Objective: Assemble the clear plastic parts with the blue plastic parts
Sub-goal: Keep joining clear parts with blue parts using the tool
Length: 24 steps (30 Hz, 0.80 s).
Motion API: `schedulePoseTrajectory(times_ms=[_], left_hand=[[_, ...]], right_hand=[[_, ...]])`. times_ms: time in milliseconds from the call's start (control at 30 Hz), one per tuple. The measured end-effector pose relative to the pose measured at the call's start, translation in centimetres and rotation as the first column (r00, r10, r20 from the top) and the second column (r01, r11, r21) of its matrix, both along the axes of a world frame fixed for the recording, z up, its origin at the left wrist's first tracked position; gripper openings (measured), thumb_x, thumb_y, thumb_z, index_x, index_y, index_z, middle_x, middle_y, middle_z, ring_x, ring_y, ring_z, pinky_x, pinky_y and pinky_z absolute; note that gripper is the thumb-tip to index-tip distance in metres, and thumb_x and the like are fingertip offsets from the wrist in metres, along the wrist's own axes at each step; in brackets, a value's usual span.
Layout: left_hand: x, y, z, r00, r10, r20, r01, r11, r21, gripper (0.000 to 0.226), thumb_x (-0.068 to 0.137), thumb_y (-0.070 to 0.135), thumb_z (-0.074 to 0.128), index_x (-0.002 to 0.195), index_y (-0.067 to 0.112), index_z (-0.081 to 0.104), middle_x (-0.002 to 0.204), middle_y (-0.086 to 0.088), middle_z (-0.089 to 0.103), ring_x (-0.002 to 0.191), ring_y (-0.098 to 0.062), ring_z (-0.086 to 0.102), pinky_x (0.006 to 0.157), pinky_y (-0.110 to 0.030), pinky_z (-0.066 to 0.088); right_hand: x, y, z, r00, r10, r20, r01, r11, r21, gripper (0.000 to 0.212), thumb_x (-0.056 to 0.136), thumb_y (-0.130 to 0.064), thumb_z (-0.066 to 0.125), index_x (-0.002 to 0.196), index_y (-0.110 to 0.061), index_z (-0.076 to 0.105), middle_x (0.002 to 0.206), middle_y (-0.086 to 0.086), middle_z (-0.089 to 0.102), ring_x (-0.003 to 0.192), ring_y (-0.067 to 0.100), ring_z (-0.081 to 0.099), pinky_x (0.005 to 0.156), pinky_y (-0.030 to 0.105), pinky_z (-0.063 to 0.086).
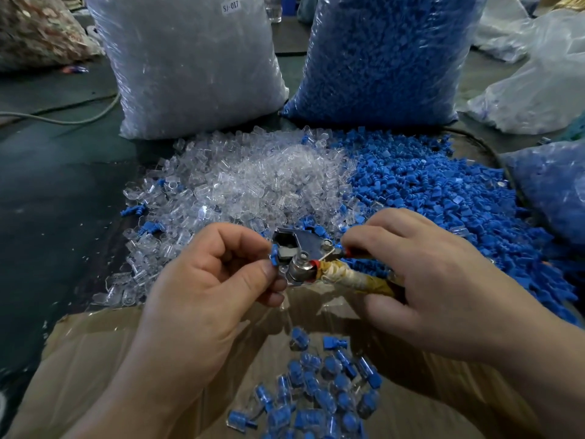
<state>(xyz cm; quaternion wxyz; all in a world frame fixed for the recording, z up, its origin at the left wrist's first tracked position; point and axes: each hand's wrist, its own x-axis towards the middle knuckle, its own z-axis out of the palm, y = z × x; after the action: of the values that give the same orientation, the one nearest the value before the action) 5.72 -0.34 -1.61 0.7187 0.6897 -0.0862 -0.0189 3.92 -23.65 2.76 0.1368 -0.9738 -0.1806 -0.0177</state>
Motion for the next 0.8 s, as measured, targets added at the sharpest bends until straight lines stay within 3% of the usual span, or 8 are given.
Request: schedulePoseTrajectory(times_ms=[167, 267, 500, 667, 800], left_hand=[[0.0, 0.3, -0.4, 1.0, 0.003, -0.017, -0.003, 1.0, -0.01, 0.026, 0.068, 0.033, 0.077, 0.092, 0.026, 0.072, 0.083, -0.014, 0.073, 0.07, -0.028, 0.074, 0.062, -0.036, 0.06], [0.1, 0.4, -0.5, 1.0, -0.013, -0.002, 0.013, 1.0, 0.005, 0.025, 0.07, 0.026, 0.081, 0.093, 0.026, 0.072, 0.084, -0.012, 0.073, 0.071, -0.028, 0.074, 0.064, -0.035, 0.06], [0.0, 0.4, -0.3, 1.0, -0.014, -0.007, 0.014, 1.0, -0.009, 0.022, 0.073, 0.021, 0.077, 0.094, 0.024, 0.072, 0.083, -0.014, 0.072, 0.071, -0.026, 0.073, 0.064, -0.032, 0.059], [0.1, 0.4, -0.1, 0.998, 0.064, -0.009, -0.063, 0.997, 0.049, 0.019, 0.084, 0.01, 0.071, 0.087, 0.029, 0.071, 0.079, -0.013, 0.072, 0.067, -0.025, 0.072, 0.059, -0.031, 0.059], [0.3, 0.5, 0.0, 0.997, 0.051, -0.063, -0.037, 0.98, 0.193, 0.033, 0.089, 0.0, 0.065, 0.08, 0.031, 0.07, 0.067, -0.01, 0.07, 0.053, -0.016, 0.067, 0.047, -0.019, 0.051]], right_hand=[[0.1, -0.1, 0.1, 0.999, 0.027, -0.028, -0.028, 0.999, -0.017, 0.059, 0.073, -0.065, 0.034, 0.126, -0.041, 0.046, 0.108, -0.022, 0.045, 0.101, 0.002, 0.043, 0.081, 0.022, 0.04], [0.1, -0.1, 0.3, 0.999, 0.033, -0.034, -0.034, 0.999, -0.033, 0.056, 0.074, -0.062, 0.036, 0.124, -0.039, 0.05, 0.106, -0.02, 0.051, 0.1, 0.005, 0.047, 0.082, 0.024, 0.043], [-0.1, 0.3, 0.1, 1.0, 0.016, 0.014, -0.015, 0.998, -0.065, 0.035, 0.078, -0.053, 0.05, 0.105, -0.035, 0.06, 0.086, -0.017, 0.054, 0.081, 0.006, 0.049, 0.067, 0.022, 0.038], [0.2, 0.1, -0.6, 0.991, -0.072, 0.112, 0.075, 0.997, -0.019, 0.046, 0.075, -0.055, 0.05, 0.114, -0.034, 0.06, 0.098, -0.017, 0.056, 0.091, 0.008, 0.05, 0.074, 0.024, 0.043], [1.5, -0.1, -1.0, 0.977, -0.162, 0.14, 0.181, 0.974, -0.135, 0.063, 0.074, -0.065, 0.043, 0.123, -0.029, 0.058, 0.106, -0.009, 0.06, 0.098, 0.017, 0.051, 0.082, 0.034, 0.044]])
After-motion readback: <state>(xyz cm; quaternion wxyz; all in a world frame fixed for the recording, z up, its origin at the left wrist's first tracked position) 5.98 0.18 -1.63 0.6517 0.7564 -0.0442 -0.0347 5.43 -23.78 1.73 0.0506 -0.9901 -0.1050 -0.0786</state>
